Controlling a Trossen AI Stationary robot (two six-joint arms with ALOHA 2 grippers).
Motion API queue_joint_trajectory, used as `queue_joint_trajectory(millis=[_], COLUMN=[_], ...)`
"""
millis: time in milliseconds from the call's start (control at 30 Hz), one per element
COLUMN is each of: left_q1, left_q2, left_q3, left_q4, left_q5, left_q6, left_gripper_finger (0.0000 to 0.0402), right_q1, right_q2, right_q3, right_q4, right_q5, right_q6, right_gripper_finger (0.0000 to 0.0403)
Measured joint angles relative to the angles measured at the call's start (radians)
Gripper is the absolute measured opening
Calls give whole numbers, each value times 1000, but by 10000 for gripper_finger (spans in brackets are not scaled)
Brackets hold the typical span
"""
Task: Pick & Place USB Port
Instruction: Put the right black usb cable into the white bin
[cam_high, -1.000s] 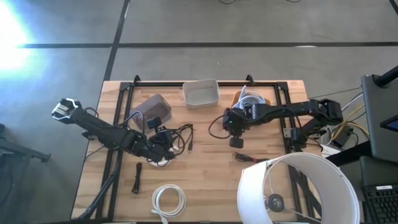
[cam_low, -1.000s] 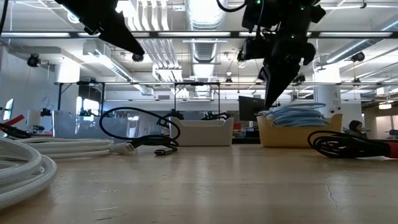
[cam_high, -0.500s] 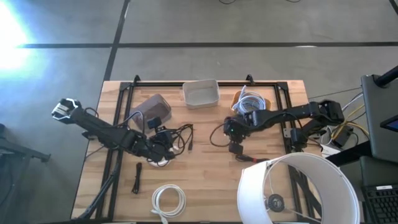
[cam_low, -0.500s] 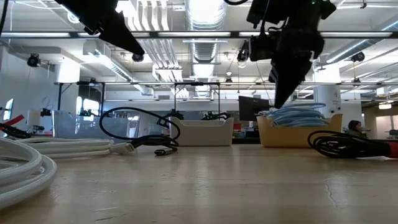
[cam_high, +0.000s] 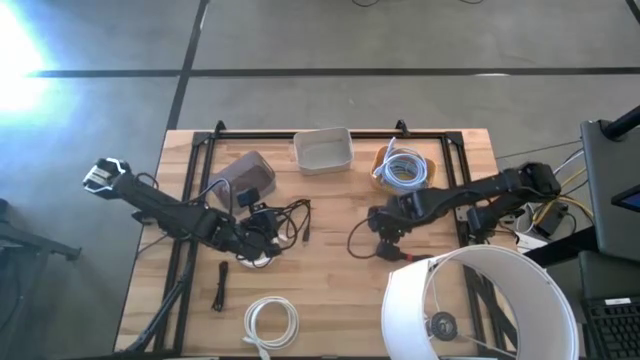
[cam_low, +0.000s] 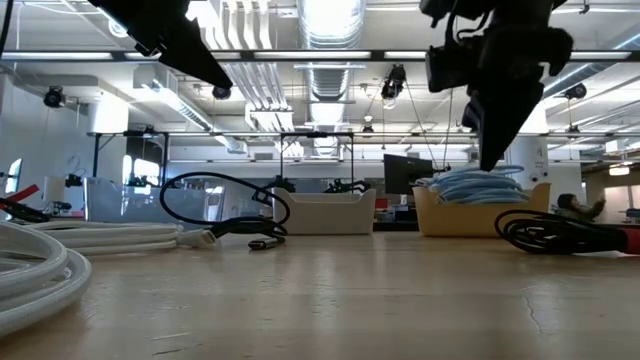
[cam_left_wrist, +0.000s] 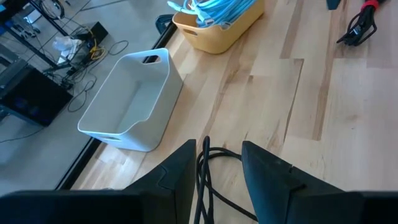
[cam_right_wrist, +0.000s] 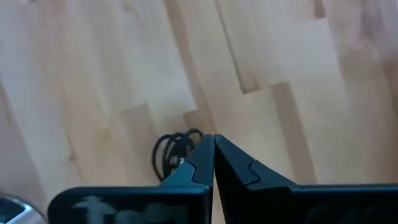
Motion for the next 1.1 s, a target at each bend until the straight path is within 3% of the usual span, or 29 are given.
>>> queue_joint_trajectory(millis=[600, 900, 1100], left_q1=[0, 0, 0], left_q2=[0, 0, 0], left_q3=[0, 0, 0], left_q4=[0, 0, 0], left_q5=[0, 0, 0], left_q6=[0, 0, 0], left_gripper_finger=[133, 133, 133], right_q1=[90, 127, 164], right_q2=[-1, -1, 2], right_q3=[-10, -15, -37], right_q4=[-14, -13, -18], right_q5=[86, 76, -2], right_q6=[162, 175, 191], right_gripper_finger=[12, 88, 122])
